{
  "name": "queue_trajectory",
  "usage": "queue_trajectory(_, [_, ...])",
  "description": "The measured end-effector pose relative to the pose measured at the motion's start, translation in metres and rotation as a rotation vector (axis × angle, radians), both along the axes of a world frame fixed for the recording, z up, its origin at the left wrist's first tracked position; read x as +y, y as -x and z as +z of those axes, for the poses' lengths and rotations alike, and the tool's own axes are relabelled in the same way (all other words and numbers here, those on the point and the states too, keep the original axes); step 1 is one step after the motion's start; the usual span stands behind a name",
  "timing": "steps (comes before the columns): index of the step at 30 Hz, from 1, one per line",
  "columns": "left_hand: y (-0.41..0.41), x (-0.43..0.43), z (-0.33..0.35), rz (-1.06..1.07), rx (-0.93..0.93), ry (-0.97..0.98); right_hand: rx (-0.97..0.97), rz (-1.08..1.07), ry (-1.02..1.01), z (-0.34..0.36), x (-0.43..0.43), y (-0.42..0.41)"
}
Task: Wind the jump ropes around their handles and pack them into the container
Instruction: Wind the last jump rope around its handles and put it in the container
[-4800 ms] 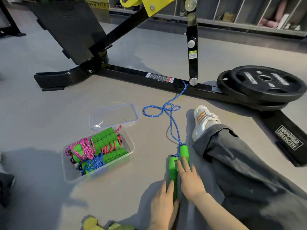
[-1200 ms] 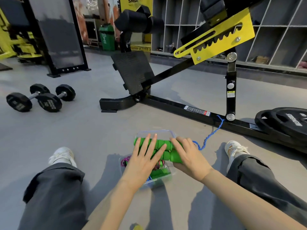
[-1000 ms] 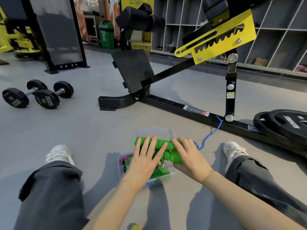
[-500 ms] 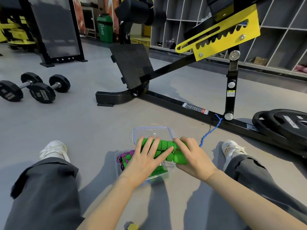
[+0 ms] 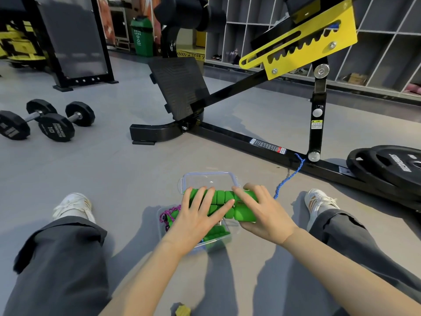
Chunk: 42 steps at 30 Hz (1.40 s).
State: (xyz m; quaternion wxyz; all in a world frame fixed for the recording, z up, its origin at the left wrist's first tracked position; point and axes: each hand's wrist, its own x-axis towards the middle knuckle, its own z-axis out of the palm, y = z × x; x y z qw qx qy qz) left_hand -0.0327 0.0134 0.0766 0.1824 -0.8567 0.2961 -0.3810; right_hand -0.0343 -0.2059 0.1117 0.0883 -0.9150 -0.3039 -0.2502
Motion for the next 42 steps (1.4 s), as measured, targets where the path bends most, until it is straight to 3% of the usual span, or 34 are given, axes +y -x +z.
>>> queue_trajectory(3, [-0.005, 0.005, 0.002, 0.000, -0.022, 0.018, 0.220, -0.016, -0.170, -0.002, -0.004, 0.003])
queue_trajectory(8, [-0.017, 0.020, 0.000, -0.015, -0.069, -0.050, 0.940, -0.106, -0.734, -0.002, 0.000, 0.002])
queue_trajectory(12, [-0.020, 0.036, 0.005, -0.001, -0.079, -0.053, 1.083, -0.192, -0.534, 0.007, -0.006, -0.006])
queue_trajectory(16, [-0.024, 0.065, 0.013, 0.088, -0.097, -0.019, 0.858, -0.416, -0.106, 0.017, -0.030, -0.030])
queue_trajectory(22, [-0.029, 0.122, 0.015, 0.272, -0.186, 0.070, 0.462, -0.730, -0.112, 0.057, -0.075, -0.056])
queue_trajectory(24, [-0.026, 0.138, 0.017, 0.301, -0.163, 0.114, 0.290, -0.813, -0.009, 0.075, -0.080, -0.057])
queue_trajectory(26, [-0.021, 0.145, 0.022, 0.318, -0.136, 0.148, 0.272, -0.876, 0.081, 0.095, -0.075, -0.057])
queue_trajectory(27, [-0.020, 0.147, 0.025, 0.314, -0.143, 0.157, 0.338, -0.860, 0.023, 0.104, -0.066, -0.056])
queue_trajectory(31, [-0.011, 0.150, 0.044, 0.259, -0.199, 0.170, 0.652, -0.552, -0.582, 0.130, -0.012, -0.058])
queue_trajectory(34, [0.001, 0.154, 0.065, 0.247, -0.236, 0.174, 0.657, -0.382, -0.669, 0.155, 0.032, -0.061])
queue_trajectory(39, [0.017, 0.157, 0.099, 0.219, -0.325, 0.154, 0.310, -0.256, -0.614, 0.233, 0.079, -0.063])
queue_trajectory(42, [0.021, 0.153, 0.117, 0.195, -0.380, 0.182, -0.131, -0.354, -0.479, 0.293, 0.080, -0.066])
